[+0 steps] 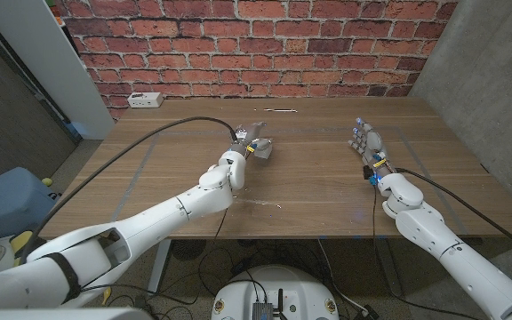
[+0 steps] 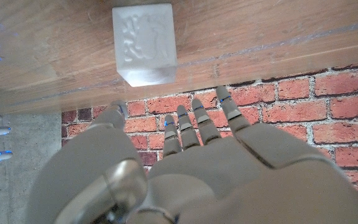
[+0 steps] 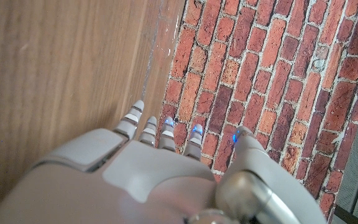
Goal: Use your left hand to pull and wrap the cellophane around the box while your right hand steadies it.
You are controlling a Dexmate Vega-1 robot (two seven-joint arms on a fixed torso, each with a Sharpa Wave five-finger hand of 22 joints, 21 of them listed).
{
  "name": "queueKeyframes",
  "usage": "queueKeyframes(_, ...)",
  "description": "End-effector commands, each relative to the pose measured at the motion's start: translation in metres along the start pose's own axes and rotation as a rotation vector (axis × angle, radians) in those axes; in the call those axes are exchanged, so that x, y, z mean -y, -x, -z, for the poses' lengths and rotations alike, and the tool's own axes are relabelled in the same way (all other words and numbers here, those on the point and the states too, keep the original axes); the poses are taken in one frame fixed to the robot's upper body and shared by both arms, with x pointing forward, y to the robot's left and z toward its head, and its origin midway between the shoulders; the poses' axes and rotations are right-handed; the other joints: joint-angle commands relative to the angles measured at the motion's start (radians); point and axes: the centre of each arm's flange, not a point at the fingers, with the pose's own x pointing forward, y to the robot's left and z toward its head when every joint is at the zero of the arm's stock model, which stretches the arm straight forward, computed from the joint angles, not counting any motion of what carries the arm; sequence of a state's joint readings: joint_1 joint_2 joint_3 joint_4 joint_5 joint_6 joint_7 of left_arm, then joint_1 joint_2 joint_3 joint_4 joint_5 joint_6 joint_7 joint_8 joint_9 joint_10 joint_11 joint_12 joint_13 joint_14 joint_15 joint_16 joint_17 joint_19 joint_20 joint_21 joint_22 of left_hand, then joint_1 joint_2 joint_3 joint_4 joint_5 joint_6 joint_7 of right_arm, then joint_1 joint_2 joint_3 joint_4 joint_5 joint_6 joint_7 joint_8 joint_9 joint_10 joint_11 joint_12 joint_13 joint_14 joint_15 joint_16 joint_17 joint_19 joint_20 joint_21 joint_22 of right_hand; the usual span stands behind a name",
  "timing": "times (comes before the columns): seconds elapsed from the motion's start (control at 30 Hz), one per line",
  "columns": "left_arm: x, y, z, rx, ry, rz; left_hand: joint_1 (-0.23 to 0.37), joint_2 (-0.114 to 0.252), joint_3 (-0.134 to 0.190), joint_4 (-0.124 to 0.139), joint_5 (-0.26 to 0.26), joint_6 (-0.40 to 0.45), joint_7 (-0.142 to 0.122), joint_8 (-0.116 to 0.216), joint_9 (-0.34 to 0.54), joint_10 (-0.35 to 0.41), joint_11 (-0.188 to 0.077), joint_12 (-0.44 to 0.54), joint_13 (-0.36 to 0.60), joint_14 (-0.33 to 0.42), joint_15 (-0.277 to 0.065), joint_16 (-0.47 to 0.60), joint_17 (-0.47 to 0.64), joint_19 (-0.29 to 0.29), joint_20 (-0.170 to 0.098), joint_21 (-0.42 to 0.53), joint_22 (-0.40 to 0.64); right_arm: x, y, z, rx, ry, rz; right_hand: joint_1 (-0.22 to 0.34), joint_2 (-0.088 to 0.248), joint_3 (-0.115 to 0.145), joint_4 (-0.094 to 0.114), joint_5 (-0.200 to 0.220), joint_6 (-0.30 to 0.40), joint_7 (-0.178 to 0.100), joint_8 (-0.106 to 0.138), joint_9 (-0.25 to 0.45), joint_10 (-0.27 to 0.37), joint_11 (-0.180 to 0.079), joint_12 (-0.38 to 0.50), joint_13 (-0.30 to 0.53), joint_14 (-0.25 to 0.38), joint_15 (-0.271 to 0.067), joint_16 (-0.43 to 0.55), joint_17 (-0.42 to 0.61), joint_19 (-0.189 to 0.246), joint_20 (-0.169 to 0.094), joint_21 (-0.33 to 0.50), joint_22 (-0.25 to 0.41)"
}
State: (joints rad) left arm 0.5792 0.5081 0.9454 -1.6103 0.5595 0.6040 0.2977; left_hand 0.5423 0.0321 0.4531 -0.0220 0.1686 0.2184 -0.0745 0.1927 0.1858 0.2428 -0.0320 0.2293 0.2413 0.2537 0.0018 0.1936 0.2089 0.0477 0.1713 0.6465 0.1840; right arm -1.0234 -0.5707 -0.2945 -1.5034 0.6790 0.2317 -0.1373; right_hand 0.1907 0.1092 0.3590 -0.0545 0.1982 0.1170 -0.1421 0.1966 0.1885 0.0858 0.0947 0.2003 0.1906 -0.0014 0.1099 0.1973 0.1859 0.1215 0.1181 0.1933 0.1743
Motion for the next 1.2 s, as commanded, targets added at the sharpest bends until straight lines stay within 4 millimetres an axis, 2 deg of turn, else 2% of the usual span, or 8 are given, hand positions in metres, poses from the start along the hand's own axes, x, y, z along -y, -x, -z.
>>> queueKeyframes(0.03, -0.01, 0.031, 0.008, 0.043, 0.043, -0.13, 0.002, 0.013, 0.006, -0.013, 0.008, 0.034, 0.004, 0.013, 0.001, 0.032, -0.006, 0.015, 0.0, 0.017, -0.013, 0.012, -0.002, 0.002, -0.001, -0.006, 0.002, -0.002, 0.008, -0.005, -0.02, 0.04, -0.001, 0.02, 0.007, 0.003, -0.011, -0.005, 0.004, 0.067, -0.002, 0.0, 0.009, -0.002, 0.002, 0.004, 0.01, 0.005, 0.004, 0.003, 0.007, 0.005, 0.009, 0.004)
queueKeyframes(0.1, -0.012, 0.035, 0.009, 0.049, 0.042, -0.139, 0.003, 0.014, 0.007, -0.016, 0.008, 0.043, -0.001, 0.016, 0.001, 0.037, -0.003, 0.016, -0.001, 0.019, -0.016, 0.012, -0.004, 0.004, -0.002, -0.007, 0.002, -0.002, 0.011, -0.006, -0.029, 0.054, -0.004, 0.027, 0.01, 0.007, -0.016, -0.005, 0.009, 0.039, -0.001, 0.0, 0.01, -0.001, 0.002, 0.004, 0.011, 0.006, 0.003, 0.002, 0.007, 0.006, 0.009, 0.004)
queueKeyframes(0.2, -0.012, 0.041, 0.01, 0.059, 0.045, -0.142, 0.005, 0.014, 0.009, -0.019, 0.008, 0.048, -0.005, 0.017, 0.001, 0.04, -0.001, 0.017, -0.001, 0.019, -0.017, 0.012, -0.005, 0.003, -0.002, -0.008, 0.002, -0.003, 0.015, -0.009, -0.047, 0.082, -0.005, 0.029, 0.01, 0.008, -0.018, -0.005, 0.008, 0.033, -0.002, -0.001, 0.012, -0.002, 0.003, 0.004, 0.013, 0.006, 0.004, 0.002, 0.007, 0.006, 0.009, 0.004)
queueKeyframes(0.5, -0.008, 0.061, 0.015, 0.118, 0.094, -0.17, 0.017, 0.024, 0.021, -0.04, 0.009, 0.118, 0.002, 0.032, 0.001, 0.092, -0.016, 0.032, -0.005, 0.045, -0.033, 0.02, -0.012, 0.013, -0.003, -0.014, 0.002, -0.009, 0.032, -0.016, -0.106, 0.179, -0.013, 0.042, 0.018, 0.015, -0.026, -0.005, 0.013, 0.059, -0.001, -0.001, 0.017, -0.001, 0.004, 0.004, 0.015, 0.003, 0.004, 0.002, 0.008, 0.006, 0.009, 0.004)
queueKeyframes(0.57, -0.008, 0.066, 0.016, 0.126, 0.094, -0.186, 0.022, 0.027, 0.025, -0.048, 0.01, 0.134, 0.005, 0.035, 0.001, 0.104, -0.009, 0.036, -0.006, 0.05, -0.04, 0.021, -0.014, 0.017, -0.005, -0.015, 0.002, -0.011, 0.036, -0.017, -0.119, 0.202, -0.012, 0.045, 0.021, 0.018, -0.027, -0.005, 0.013, 0.062, -0.001, -0.001, 0.02, -0.003, 0.005, 0.004, 0.016, 0.003, 0.004, 0.002, 0.008, 0.005, 0.009, 0.004)
queueKeyframes(0.8, -0.008, 0.079, 0.019, 0.15, 0.079, -0.204, 0.027, 0.033, 0.032, -0.059, 0.01, 0.168, 0.008, 0.04, 0.001, 0.136, -0.014, 0.045, -0.007, 0.075, -0.047, 0.028, -0.016, 0.031, -0.004, -0.015, 0.002, -0.021, 0.048, -0.022, -0.169, 0.284, -0.011, 0.068, 0.056, 0.039, -0.03, -0.007, 0.023, 0.056, 0.0, -0.002, 0.032, -0.014, 0.007, 0.004, 0.025, -0.014, 0.008, 0.004, 0.017, -0.014, 0.012, 0.004)
queueKeyframes(1.0, -0.01, 0.09, 0.022, 0.149, 0.065, -0.19, 0.026, 0.035, 0.034, -0.062, 0.01, 0.174, 0.01, 0.038, 0.001, 0.14, -0.014, 0.046, -0.006, 0.081, -0.048, 0.029, -0.016, 0.037, -0.005, -0.015, 0.003, -0.03, 0.054, -0.027, -0.215, 0.371, -0.032, 0.078, 0.067, 0.048, -0.029, -0.01, 0.03, 0.053, 0.002, -0.002, 0.04, -0.016, 0.009, 0.004, 0.031, -0.02, 0.011, 0.005, 0.021, -0.02, 0.013, 0.004)
queueKeyframes(1.2, -0.011, 0.104, 0.028, 0.143, 0.062, -0.172, 0.023, 0.033, 0.033, -0.064, 0.009, 0.177, 0.01, 0.037, 0.001, 0.139, -0.015, 0.045, -0.005, 0.081, -0.048, 0.028, -0.016, 0.039, -0.006, -0.015, 0.003, -0.042, 0.059, -0.031, -0.241, 0.458, -0.059, 0.088, 0.072, 0.057, -0.029, -0.013, 0.04, 0.07, 0.004, -0.002, 0.05, -0.016, 0.011, 0.004, 0.038, -0.024, 0.014, 0.007, 0.026, -0.024, 0.015, 0.004)
